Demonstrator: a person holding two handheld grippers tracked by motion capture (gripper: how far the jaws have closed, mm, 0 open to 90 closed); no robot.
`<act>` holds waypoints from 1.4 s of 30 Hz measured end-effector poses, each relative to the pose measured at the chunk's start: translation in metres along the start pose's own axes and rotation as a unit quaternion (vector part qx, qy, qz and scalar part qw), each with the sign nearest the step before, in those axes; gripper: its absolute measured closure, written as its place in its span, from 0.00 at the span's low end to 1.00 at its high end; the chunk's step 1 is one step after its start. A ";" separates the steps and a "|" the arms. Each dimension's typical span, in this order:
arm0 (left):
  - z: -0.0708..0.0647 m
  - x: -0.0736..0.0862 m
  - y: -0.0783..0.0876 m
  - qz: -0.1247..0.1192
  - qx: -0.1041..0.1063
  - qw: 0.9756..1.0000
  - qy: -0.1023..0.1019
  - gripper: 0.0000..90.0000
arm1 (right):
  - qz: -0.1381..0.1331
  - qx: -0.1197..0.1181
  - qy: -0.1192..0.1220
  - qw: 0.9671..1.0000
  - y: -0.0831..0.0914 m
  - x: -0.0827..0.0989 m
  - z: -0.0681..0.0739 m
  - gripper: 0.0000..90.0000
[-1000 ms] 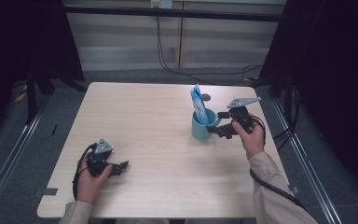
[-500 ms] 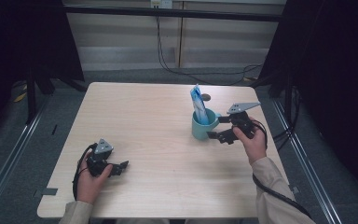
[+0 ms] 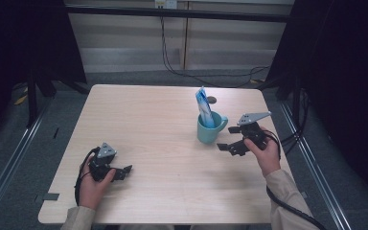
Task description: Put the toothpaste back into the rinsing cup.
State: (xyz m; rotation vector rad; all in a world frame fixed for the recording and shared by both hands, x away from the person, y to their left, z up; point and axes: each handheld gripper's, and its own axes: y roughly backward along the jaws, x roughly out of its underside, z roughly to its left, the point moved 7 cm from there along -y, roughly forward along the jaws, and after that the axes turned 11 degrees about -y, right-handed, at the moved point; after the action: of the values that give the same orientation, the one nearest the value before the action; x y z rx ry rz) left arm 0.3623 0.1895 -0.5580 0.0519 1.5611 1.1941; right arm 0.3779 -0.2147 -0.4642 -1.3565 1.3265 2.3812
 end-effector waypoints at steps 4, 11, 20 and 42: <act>0.000 0.000 0.000 0.000 0.000 1.000 0.000 0.16 | 0.008 -0.001 0.006 1.000 -0.001 0.009 0.003 0.15; 0.000 0.000 0.000 0.000 0.000 1.000 0.000 0.16 | 0.032 -0.008 0.015 0.999 -0.010 0.028 0.010 0.15; 0.000 0.000 0.000 0.000 0.000 1.000 0.000 0.16 | 0.044 -0.012 0.011 0.999 -0.019 0.045 0.012 0.15; 0.000 0.000 0.000 0.000 0.000 1.000 0.000 0.16 | 0.051 -0.017 -0.002 0.999 -0.028 0.080 0.012 0.15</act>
State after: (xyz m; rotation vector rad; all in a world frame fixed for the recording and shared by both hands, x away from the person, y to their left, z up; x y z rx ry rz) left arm 0.3622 0.1895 -0.5580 0.0515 1.5609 1.1940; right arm 0.3352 -0.2129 -0.5382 -1.3218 1.3911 2.4816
